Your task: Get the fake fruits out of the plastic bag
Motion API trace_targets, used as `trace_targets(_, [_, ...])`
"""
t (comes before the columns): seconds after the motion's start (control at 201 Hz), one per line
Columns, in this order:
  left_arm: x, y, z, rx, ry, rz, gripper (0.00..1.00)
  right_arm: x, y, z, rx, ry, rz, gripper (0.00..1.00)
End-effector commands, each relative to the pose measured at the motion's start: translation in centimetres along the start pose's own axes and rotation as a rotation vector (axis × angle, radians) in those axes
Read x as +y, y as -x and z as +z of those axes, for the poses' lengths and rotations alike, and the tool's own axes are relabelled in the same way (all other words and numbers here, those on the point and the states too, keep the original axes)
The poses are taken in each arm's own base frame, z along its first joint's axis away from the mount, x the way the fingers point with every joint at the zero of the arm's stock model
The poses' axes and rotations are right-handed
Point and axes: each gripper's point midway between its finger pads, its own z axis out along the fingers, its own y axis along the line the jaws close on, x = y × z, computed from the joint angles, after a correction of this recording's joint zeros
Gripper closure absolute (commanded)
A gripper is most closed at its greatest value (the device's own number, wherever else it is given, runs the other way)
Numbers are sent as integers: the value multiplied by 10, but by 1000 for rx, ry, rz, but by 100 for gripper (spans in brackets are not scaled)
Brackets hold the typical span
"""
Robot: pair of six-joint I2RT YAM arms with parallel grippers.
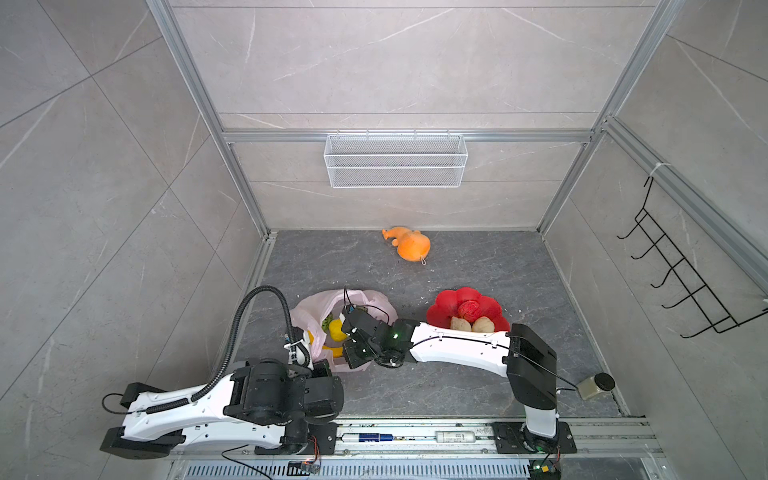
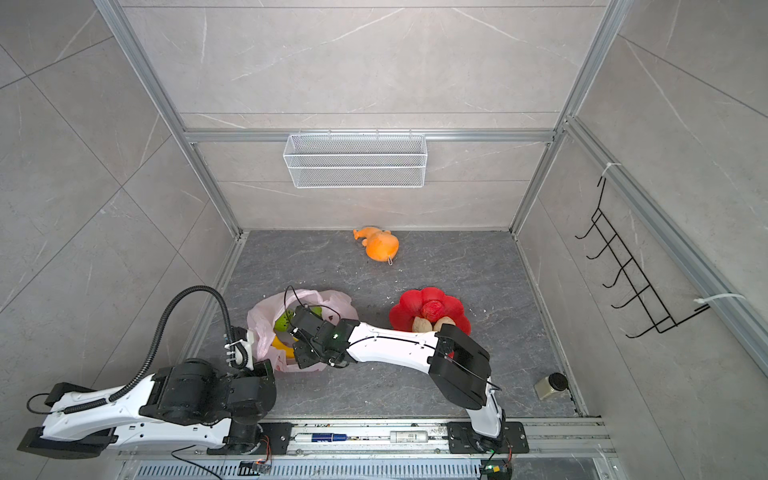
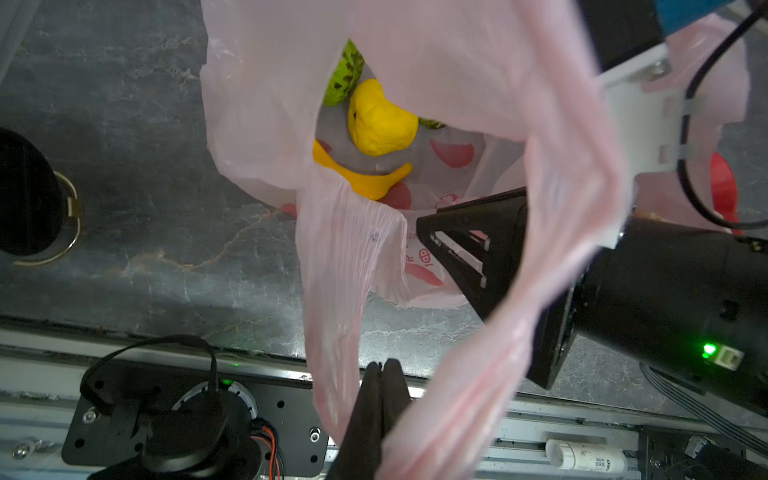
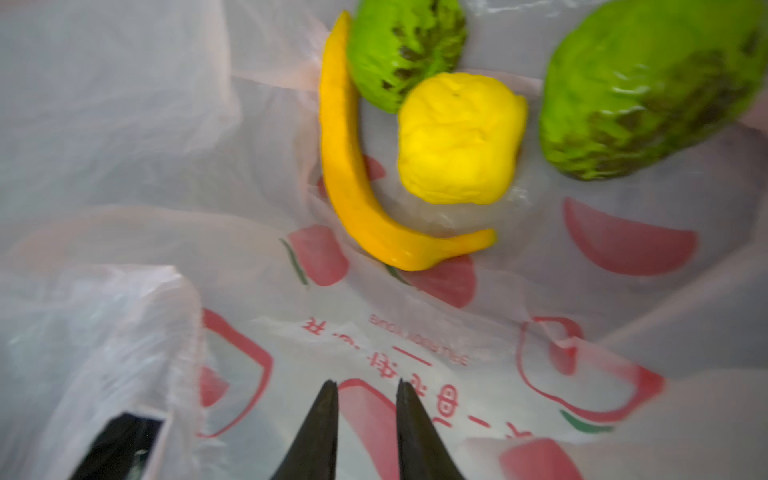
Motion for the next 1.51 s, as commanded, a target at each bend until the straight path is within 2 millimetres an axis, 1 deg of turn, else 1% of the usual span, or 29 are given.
trace_targets(0.0, [18,5,-1,-30,91,-50,100,-20,-2,4,4,-96,26,71])
trace_targets(0.065, [23,10,0,-73,113,-107,100,-27,-2,7,16,-120,47,71])
trace_targets(0.204, [52,11,4,-123,229,-232,100,-48,-11,9,59,-191,93,71])
trace_targets(0.274, [64,10,7,-151,284,-279,100,-56,-17,10,79,-201,115,71])
trace_targets(0.378, [72,8,13,-181,297,-338,100,-63,-26,11,110,-208,142,71])
trace_targets(0.503, [81,6,18,-194,303,-379,100,-65,-36,20,133,-166,177,71])
trace_targets(0.677, [85,5,22,-208,306,-403,100,-54,-26,39,127,-64,183,71])
trace_targets(0.816, [80,8,28,-235,249,-420,100,-57,-13,51,125,-37,201,72])
trace_targets(0.916, [75,3,37,-239,223,-441,100,-62,-4,57,122,-31,208,73])
trace_targets(1.026, [63,-7,51,-227,203,-459,100,-68,7,61,117,-19,214,73])
trace_targets(1.14, [50,-6,58,-216,204,-457,100,-72,19,62,109,-9,209,74])
trace_targets(1.21, [43,-3,65,-183,207,-447,100,-74,26,59,98,-8,200,74])
trace_targets(1.294, [39,6,69,-163,205,-452,100,-77,33,51,89,-8,184,74])
trace_targets(1.389, [44,16,60,-169,232,-451,100,-74,38,40,76,-5,153,72])
trace_targets(1.504, [54,22,45,-178,284,-449,100,-70,44,24,44,6,126,68])
